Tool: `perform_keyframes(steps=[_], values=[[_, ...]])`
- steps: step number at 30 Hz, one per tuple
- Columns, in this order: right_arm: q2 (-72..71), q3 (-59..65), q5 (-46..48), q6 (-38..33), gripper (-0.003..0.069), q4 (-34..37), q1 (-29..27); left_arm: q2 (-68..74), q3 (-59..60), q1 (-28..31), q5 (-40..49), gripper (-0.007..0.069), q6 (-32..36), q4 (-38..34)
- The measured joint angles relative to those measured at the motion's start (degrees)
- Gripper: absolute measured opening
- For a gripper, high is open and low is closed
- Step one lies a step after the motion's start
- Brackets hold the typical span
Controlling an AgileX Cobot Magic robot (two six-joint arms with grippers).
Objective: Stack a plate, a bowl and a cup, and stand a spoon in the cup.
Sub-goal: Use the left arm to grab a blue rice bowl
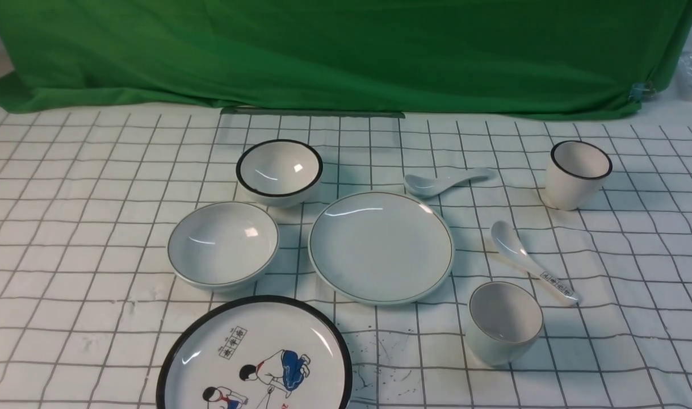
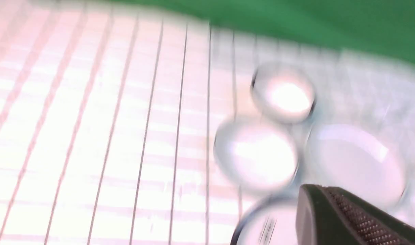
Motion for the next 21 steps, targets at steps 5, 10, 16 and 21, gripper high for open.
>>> perform_keyframes(steps=[5, 10, 16, 21], values=[[0.1, -3.5, 6.9, 1.3, 0.0169, -0.1, 1.4, 18.5, -1.0, 0.0, -1.3, 0.0020, 4.7, -1.9], [3.8, -17.8, 27.0, -13.3, 0.0050, -0.1, 7.8, 30.0, -3.2, -0.9, -5.5, 0.0020, 8.7, -2.6], [25.3, -40.9, 57.0, -25.7, 0.0034, -5.3, 18.3, 44.4, -11.7, -6.4, -8.1, 0.0022, 9.9, 0.4], [36.4, -46.6, 64.7, -31.7, 0.0034, -5.1, 22.7, 51.8, -14.9, -8.2, -10.1, 0.0069, 9.4, 4.6]])
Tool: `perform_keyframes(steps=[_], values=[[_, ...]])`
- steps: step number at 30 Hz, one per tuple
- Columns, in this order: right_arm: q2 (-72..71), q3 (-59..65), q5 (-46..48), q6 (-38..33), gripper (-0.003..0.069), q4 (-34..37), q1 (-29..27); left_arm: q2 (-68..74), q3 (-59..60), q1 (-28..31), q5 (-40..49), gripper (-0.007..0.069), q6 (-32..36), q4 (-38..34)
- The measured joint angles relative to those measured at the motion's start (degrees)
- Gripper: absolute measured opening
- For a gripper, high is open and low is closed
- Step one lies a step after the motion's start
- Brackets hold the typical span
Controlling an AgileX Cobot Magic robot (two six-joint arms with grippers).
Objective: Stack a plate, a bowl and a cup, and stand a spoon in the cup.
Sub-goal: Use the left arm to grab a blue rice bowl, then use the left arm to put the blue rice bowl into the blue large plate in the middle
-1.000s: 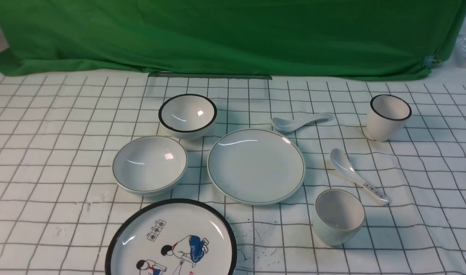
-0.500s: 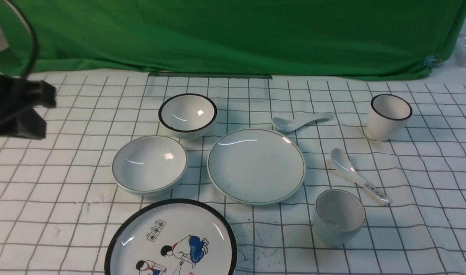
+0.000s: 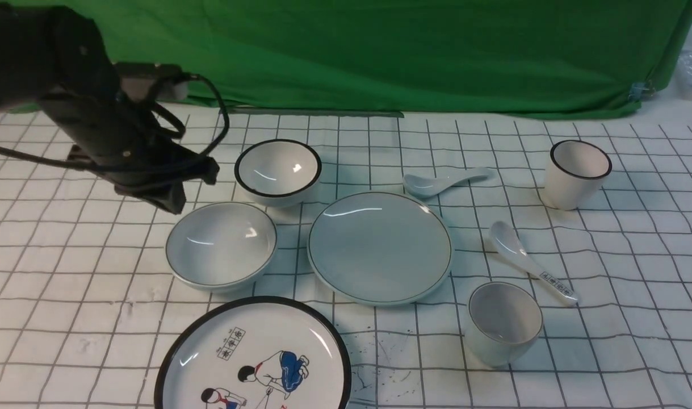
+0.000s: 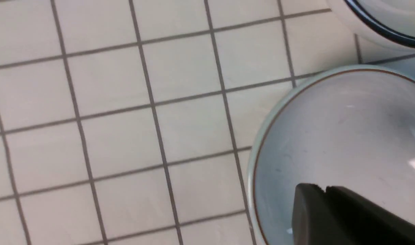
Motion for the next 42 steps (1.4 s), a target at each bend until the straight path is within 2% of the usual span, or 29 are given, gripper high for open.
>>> perform_keyframes(steps=[1, 8, 11, 13, 15, 16, 17, 18, 19, 20, 24, 26, 28, 29, 32, 34, 38, 42], values=[[0.6, -0.2, 0.1, -0.3, 0.0034, 0.1, 0.4, 0.5, 0.0, 0.0, -0.3, 0.0077, -0.2, 0.3], [5.9, -0.5, -2.8, -1.7, 0.0034, 1.9, 4.8, 7.6, -0.4, 0.0, -5.2, 0.0352, -0.9, 3.6], [6.1, -0.5, -3.8, -1.7, 0.0034, 2.0, 4.9, 10.0, -0.4, 0.0, -5.2, 0.0428, -1.2, 3.6], [6.1, -0.5, -4.1, -1.7, 0.0034, 2.0, 4.9, 10.5, -0.4, 0.0, -5.0, 0.0435, -1.9, 3.6], [6.1, -0.5, -4.7, -1.7, 0.0034, 2.1, 4.9, 10.9, -0.6, 0.0, -4.8, 0.0416, -2.5, 2.9], [6.1, -0.5, -5.2, -1.7, 0.0034, 2.1, 4.9, 11.0, -0.6, 0.0, -4.4, 0.0336, -3.0, 2.2], [6.1, -0.5, -5.2, -1.7, 0.0034, 2.1, 4.9, 11.1, -0.7, 0.0, -4.2, 0.0310, -3.0, 2.1], [6.1, -0.5, -5.5, -1.7, 0.0034, 2.1, 4.9, 11.0, -1.3, 0.0, -2.7, 0.0192, -3.2, 1.9], [6.1, -0.5, -5.5, -1.7, 0.0034, 2.1, 4.9, 10.9, -1.4, 0.0, -2.5, 0.0177, -3.2, 1.8], [6.1, -0.5, -5.6, -1.8, 0.0036, 2.1, 4.9, 10.5, -2.0, 0.0, -0.5, 0.0113, -3.6, 1.3], [6.1, -0.5, -5.7, -2.2, 0.0035, 2.1, 4.9, 9.2, -2.9, 0.0, 1.7, 0.0078, -3.6, 0.4], [6.1, -0.5, -5.8, -2.2, 0.0035, 2.1, 4.9, 7.1, -3.2, 0.0, 2.5, 0.0042, -3.3, -3.2], [6.1, -0.5, -6.4, -2.2, 0.0037, 2.1, 4.9, 5.0, -3.2, -0.5, 2.3, 0.0039, 0.2, -10.3], [6.1, -0.5, -6.5, -2.2, 0.0037, 2.1, 4.9, 4.8, -3.2, -0.5, 2.1, 0.0039, 0.6, -11.1], [6.1, -0.5, -7.9, -2.2, 0.0037, 2.1, 4.9, 1.8, -3.6, -3.6, -0.6, 0.0039, 6.2, -22.8], [6.1, -0.5, -7.9, -2.2, 0.0038, 2.1, 4.9, 1.3, -4.5, -6.7, -3.7, 0.0039, 7.1, -26.3], [6.1, -0.5, -8.0, -2.2, 0.0038, 2.1, 4.9, 4.1, -6.1, -11.2, -7.8, 0.0039, 6.6, -27.2], [6.1, -0.5, -8.1, -2.2, 0.0038, 2.1, 4.9, 10.2, -9.2, -12.8, -8.7, 0.0039, 4.8, -27.2]])
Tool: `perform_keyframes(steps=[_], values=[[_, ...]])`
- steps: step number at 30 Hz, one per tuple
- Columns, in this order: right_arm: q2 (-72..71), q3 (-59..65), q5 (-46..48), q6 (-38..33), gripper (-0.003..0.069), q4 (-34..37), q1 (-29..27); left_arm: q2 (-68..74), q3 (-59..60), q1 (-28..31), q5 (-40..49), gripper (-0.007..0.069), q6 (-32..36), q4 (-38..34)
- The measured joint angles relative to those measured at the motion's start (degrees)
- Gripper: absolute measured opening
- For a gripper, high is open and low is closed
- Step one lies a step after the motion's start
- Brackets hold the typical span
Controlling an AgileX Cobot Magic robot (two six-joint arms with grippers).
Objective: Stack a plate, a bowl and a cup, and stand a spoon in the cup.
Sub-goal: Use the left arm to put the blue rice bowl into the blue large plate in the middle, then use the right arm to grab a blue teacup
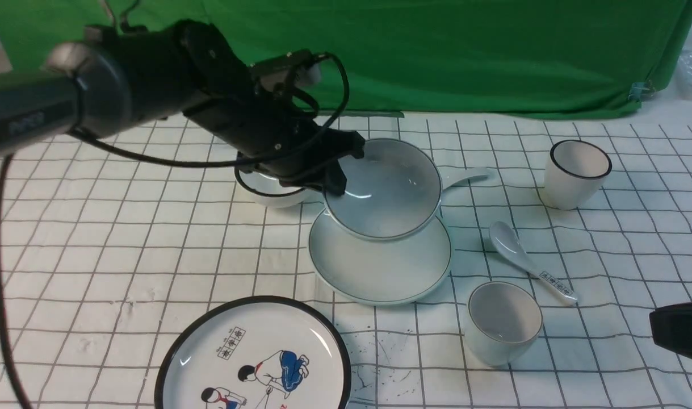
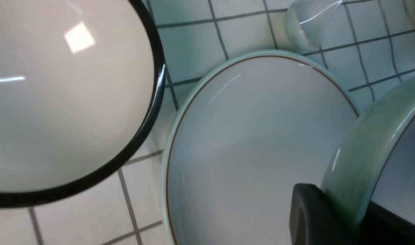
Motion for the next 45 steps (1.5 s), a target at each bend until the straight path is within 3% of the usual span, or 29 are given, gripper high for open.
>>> perform_keyframes(steps=[13, 22, 28, 33, 36, 41, 45], values=[[8.0, -0.1, -1.2, 1.9, 0.0044, -0.8, 0.0, 6.4, -1.0, -0.1, -0.1, 0.0039, -1.3, 0.2], [21.4, -4.3, -1.8, 5.9, 0.0158, -7.3, 0.0, 6.8, -1.1, -0.1, -0.1, 0.0052, -1.3, 0.3], [31.8, -10.5, -2.5, 5.7, 0.0328, -7.9, 0.0, 6.8, -1.4, -0.1, -0.1, 0.0180, -1.5, 0.2], [37.1, -14.3, -2.7, 5.3, 0.0391, -7.9, 0.0, 6.7, -1.8, -0.1, 1.9, 0.0291, -1.7, 1.6], [41.8, -16.3, -2.0, 5.2, 0.0414, -9.8, 0.0, 5.2, -4.2, -0.1, 7.7, 0.0353, -3.3, 7.7], [46.0, -16.7, -1.8, 5.0, 0.0416, -10.6, -0.3, -0.5, -6.1, -0.1, 15.4, 0.0313, -4.7, 14.5], [49.2, -16.7, -2.5, 4.9, 0.0416, -10.6, -2.6, -7.4, -6.2, -0.1, 21.1, 0.0165, -4.7, 15.5]])
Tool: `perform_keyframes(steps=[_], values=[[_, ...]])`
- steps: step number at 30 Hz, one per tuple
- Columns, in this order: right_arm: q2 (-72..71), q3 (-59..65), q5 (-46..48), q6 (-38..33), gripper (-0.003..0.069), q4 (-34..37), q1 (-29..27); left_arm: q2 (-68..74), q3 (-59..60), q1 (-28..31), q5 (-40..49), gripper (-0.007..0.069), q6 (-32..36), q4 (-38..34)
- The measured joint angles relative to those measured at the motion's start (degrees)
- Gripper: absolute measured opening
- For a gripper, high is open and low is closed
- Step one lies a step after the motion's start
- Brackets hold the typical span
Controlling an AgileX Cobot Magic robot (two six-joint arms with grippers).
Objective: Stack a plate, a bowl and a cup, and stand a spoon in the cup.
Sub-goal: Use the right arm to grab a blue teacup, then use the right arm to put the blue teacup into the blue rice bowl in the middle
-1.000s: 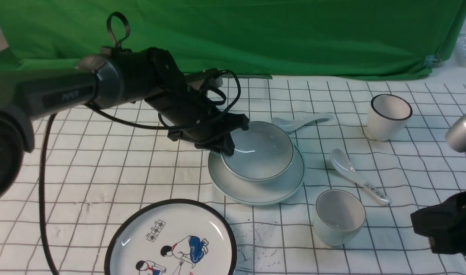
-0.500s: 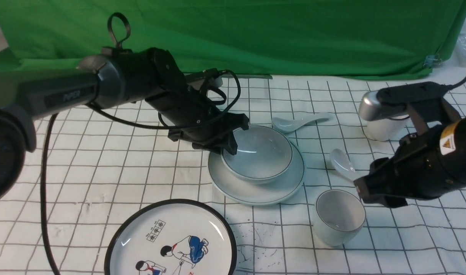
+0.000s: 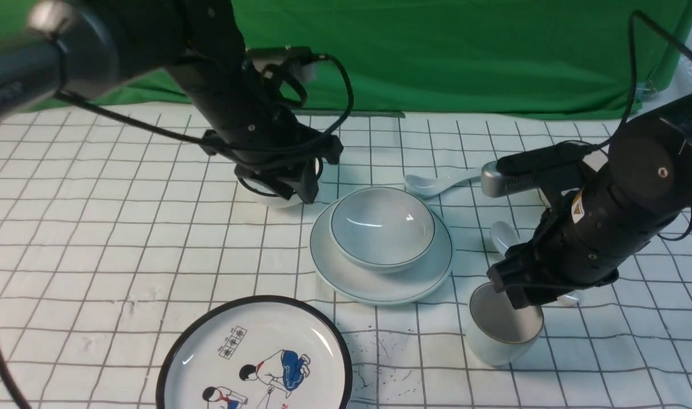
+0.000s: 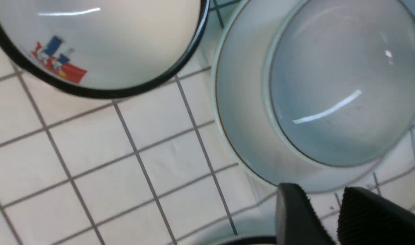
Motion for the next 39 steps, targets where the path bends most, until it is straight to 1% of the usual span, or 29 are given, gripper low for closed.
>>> perform_keyframes(steps=[1, 3, 4, 5, 6, 8, 9, 11, 12, 13, 15, 16, 19, 20, 21, 25, 28, 30, 33, 39], values=[[0.9, 0.0, 0.0, -0.1, 0.0416, 0.0, -0.7, -2.2, 0.1, 0.0, 1.4, 0.0114, 0.4, -0.6], [2.1, 0.0, 0.0, -0.3, 0.0414, 0.0, -1.4, -5.8, 0.6, -0.1, 2.3, 0.0054, 1.9, -2.8], [2.6, 0.0, 0.0, -0.4, 0.0410, 0.1, -1.5, -8.0, 1.5, -0.1, 2.4, 0.0031, 3.3, -4.6], [2.9, 0.0, 0.0, -0.4, 0.0407, 0.2, -1.6, -8.4, 1.9, -0.1, 2.4, 0.0024, 3.6, -5.0], [3.6, 0.0, -0.1, -1.0, 0.0391, 1.0, -1.6, -11.6, 3.6, -0.1, 2.4, 0.0010, 5.6, -7.6], [4.3, 0.0, -0.1, -2.6, 0.0337, 2.8, -1.6, -16.3, 6.5, -0.1, 1.8, 0.0003, 7.3, -9.9], [4.6, 0.0, -0.1, -3.8, 0.0283, 4.3, -1.6, -19.1, 8.4, -0.2, 1.1, 0.0001, 7.9, -10.4], [4.7, 0.0, -0.4, -4.8, 0.0213, 5.0, -1.6, -22.0, 10.1, -0.2, 0.4, 0.0001, 8.3, -10.8], [4.8, -0.2, -1.1, -5.8, 0.0124, 5.4, -1.6, -25.2, 13.0, -0.2, -0.5, 0.0001, 8.3, -10.9], [4.8, -0.5, -1.0, -6.4, 0.0091, 5.5, -1.6, -27.0, 14.5, -0.2, -0.9, 0.0001, 8.3, -10.9], [4.8, -2.8, 0.1, -6.9, 0.0087, 5.7, -1.6, -31.8, 19.1, -0.2, -2.3, 0.0001, 8.4, -10.7], [4.8, -3.1, 0.5, -7.0, 0.0087, 5.7, -1.6, -32.3, 19.6, -0.2, -2.3, 0.0001, 8.4, -10.7], [4.8, -10.2, 3.6, -7.3, 0.0087, 5.7, -1.6, -40.3, 28.3, -0.2, -6.4, 0.0001, 8.1, -9.2], [4.8, -10.7, 3.7, -7.3, 0.0087, 5.8, -1.6, -40.7, 28.8, -0.2, -6.7, 0.0001, 8.0, -9.2], [4.8, -15.1, 4.0, -7.4, 0.0087, 5.9, -1.6, -43.6, 32.0, -0.2, -8.3, 0.0001, 7.4, -8.7], [7.0, -25.0, 4.2, -8.4, 0.0087, 6.1, -1.4, -51.3, 40.5, -0.2, -13.0, 0.0001, 6.1, -8.1], [12.0, -32.1, 6.0, -8.8, 0.0087, 6.3, -1.3, -55.4, 45.8, -0.1, -14.7, 0.0001, 5.1, -7.7], [14.6, -35.2, 7.1, -9.0, 0.0087, 6.5, -1.2, -56.8, 47.5, -0.1, -14.9, 0.0001, 4.5, -7.3], [22.3, -40.9, 10.3, -9.3, 0.0087, 6.9, -0.5, -60.0, 51.2, -0.1, -15.2, 0.0001, 1.5, -6.3], [29.6, -44.6, 11.1, -9.5, 0.0087, 7.7, 1.0, -62.4, 53.7, -0.1, -15.3, 0.0001, -0.5, -5.8]])
